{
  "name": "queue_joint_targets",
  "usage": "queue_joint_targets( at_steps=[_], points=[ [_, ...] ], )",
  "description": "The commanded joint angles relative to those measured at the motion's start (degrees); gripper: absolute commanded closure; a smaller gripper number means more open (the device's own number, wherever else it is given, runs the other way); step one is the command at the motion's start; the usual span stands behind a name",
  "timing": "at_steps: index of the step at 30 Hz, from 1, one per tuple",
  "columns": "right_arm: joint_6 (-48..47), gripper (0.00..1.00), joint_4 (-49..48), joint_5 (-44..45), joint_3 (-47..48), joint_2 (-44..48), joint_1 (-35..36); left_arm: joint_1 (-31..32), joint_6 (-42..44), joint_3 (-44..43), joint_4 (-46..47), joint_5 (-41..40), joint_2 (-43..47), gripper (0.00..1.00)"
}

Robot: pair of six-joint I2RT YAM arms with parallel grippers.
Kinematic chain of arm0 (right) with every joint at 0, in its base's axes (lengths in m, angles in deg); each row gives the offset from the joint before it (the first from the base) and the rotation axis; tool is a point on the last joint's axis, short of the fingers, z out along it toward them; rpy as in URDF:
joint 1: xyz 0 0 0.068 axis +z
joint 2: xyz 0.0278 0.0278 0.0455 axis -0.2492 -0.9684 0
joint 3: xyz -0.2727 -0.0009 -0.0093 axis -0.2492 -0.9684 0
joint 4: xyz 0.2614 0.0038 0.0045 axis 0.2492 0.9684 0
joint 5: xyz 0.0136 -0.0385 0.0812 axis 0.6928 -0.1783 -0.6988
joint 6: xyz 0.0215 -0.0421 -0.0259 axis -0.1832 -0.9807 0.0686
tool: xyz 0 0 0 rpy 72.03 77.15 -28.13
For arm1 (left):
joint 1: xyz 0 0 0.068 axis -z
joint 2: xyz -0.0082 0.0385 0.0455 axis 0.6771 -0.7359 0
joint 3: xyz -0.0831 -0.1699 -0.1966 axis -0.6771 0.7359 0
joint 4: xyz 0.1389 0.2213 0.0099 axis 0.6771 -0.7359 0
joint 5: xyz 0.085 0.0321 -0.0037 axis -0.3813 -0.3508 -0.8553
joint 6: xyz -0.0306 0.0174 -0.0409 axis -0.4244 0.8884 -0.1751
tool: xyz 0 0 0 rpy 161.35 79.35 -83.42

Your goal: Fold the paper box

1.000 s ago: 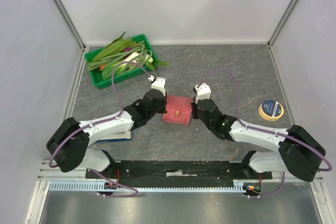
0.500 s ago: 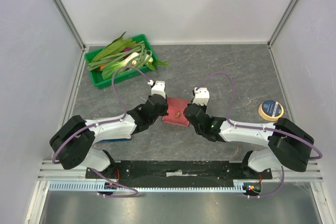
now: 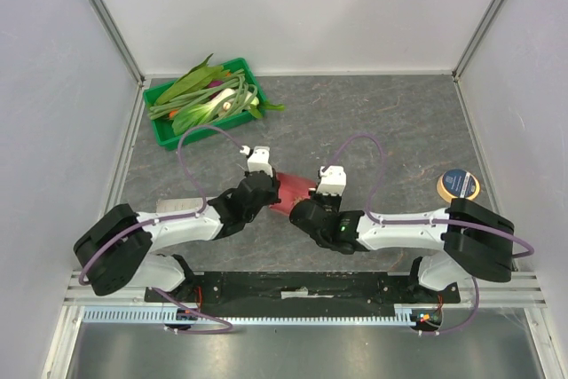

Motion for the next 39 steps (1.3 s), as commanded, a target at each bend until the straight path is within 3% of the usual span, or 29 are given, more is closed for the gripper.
queue_joint_targets(
  at_steps=[1,10,32,39],
  points=[
    [7.4,1.0,0.2,5.6,0.5,-0.9,1.4,1.4,-4.3,2.7,3.3,-0.7,2.7,0.98],
    [17.8,1.0,8.0,8.1,5.9,-4.1,1.5,2.3,-5.8,6.8,4.4,0.6,5.8,0.98],
    [28.9,1.0,11.3,15.5,0.5,-9.1,10.1,5.8,-6.5,15.8,7.3,-0.7,11.7,0.98],
    [32.0,1.0,12.9,17.9,-1.4,-9.5,11.6,8.2,-6.4,17.2,9.1,-1.7,9.8,0.98]
  ],
)
